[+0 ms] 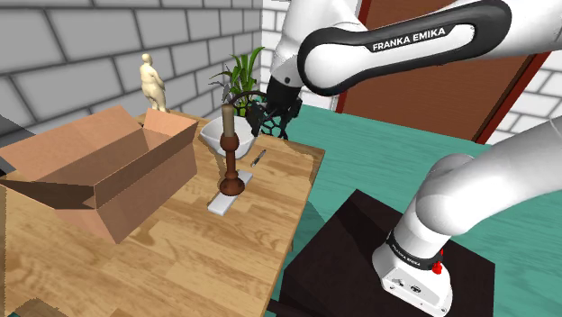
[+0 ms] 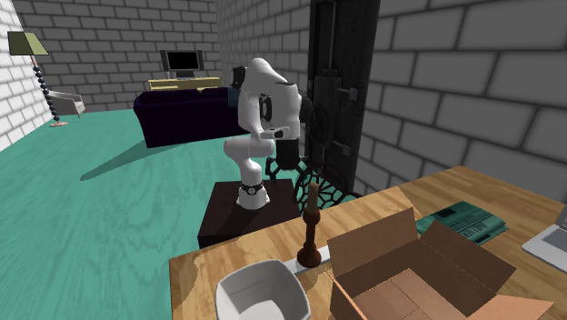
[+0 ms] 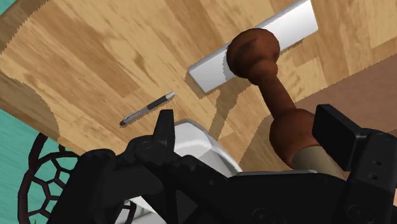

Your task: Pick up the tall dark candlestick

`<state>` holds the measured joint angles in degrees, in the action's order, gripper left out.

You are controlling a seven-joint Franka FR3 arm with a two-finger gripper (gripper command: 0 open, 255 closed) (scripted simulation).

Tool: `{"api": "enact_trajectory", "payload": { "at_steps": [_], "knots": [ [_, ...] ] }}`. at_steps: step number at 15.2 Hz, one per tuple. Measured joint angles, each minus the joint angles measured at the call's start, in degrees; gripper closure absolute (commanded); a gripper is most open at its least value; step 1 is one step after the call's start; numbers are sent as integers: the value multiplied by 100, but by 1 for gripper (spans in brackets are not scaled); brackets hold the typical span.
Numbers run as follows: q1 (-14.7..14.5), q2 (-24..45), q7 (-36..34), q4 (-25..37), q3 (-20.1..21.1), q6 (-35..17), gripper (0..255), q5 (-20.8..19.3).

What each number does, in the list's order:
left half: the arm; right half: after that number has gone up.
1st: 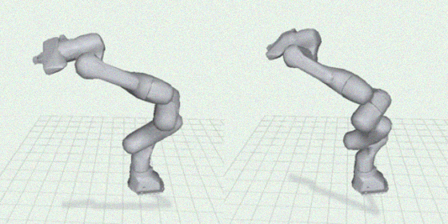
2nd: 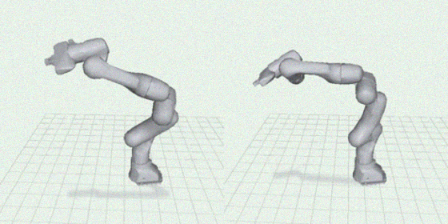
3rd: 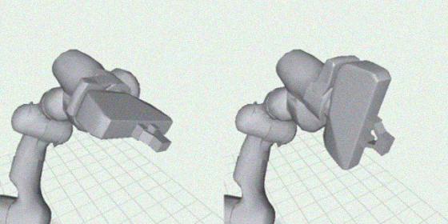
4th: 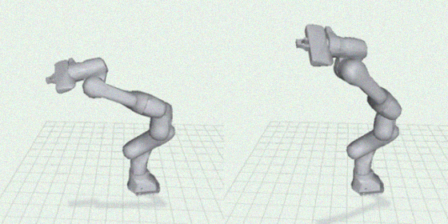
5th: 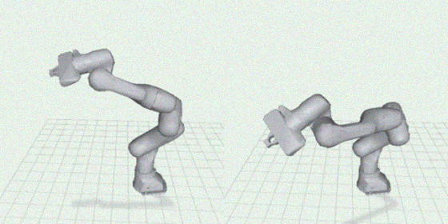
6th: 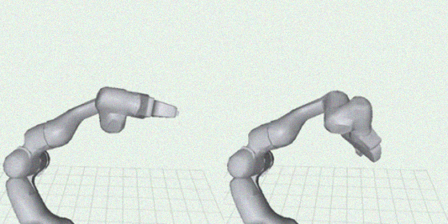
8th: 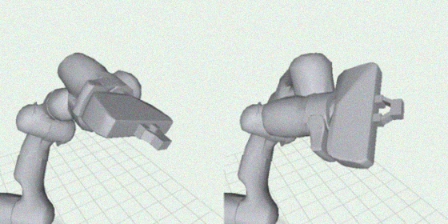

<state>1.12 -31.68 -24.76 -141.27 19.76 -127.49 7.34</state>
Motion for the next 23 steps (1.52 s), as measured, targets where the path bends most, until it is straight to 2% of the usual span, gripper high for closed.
{"api": "enact_trajectory", "payload": {
  "at_steps": [4, 8, 16, 17, 23],
  "knots": [
    [322, 576, -935, 269, 658, -742, 0, -346],
    [836, 1310, -1997, 776, 1351, -1288, 0, -1057],
    [1074, 1693, -2518, 535, 1659, -1927, 0, -1507],
    [1084, 1710, -2529, 525, 1665, -1951, 255, -1524],
    [1093, 1720, -2535, 521, 1668, -1976, 255, -1539]
  ]
}}
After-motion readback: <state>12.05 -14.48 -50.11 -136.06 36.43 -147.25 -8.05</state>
